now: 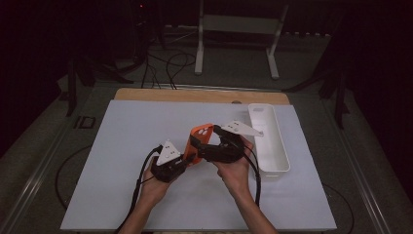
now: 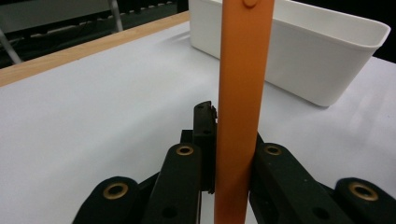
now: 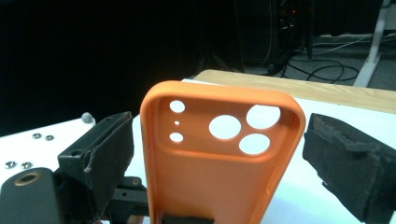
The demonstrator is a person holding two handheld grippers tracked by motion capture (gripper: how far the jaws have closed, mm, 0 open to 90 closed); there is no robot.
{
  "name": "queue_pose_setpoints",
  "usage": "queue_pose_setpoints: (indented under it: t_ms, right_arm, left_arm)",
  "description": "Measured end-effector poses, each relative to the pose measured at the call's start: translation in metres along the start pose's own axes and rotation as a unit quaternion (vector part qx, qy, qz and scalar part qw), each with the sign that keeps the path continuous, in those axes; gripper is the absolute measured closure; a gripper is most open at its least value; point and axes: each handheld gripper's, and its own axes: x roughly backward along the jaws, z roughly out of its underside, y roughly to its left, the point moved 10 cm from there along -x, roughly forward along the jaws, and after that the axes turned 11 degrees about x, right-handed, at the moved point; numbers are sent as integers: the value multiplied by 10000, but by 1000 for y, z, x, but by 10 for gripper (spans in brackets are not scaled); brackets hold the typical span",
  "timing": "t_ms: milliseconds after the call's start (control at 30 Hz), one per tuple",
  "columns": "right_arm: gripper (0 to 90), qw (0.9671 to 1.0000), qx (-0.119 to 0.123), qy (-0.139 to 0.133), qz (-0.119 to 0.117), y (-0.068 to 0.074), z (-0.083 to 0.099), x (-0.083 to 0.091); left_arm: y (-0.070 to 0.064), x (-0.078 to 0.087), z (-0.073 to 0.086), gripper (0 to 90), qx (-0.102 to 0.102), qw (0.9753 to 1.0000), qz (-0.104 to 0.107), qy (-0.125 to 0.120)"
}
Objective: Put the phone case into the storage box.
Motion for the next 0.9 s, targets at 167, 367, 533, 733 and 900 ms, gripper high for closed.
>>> queue_pose_setpoints:
  t_ms: [167, 367, 533, 733, 900]
  right_arm:
    - [90, 10000, -84, 3, 53, -1, -1, -2]
    - [134, 9996, -196, 86, 160, -3, 0, -4]
    - [142, 9994, -232, 132, 239, -5, 1, -6]
    - [157, 9993, -255, 176, 222, -6, 2, -7]
    - [160, 9992, -272, 222, 181, -8, 4, -7]
  left_arm:
    - [-2, -2, 2, 852, -81, 9999, -44, 38]
    - [-3, -3, 3, 852, -94, 9999, -116, 47]
    - [-5, -5, 5, 852, -140, 9998, -144, 81]
    - [-6, -7, 6, 849, -135, 9998, -126, 123]
    - [-7, -8, 7, 844, -143, 9998, -64, 134]
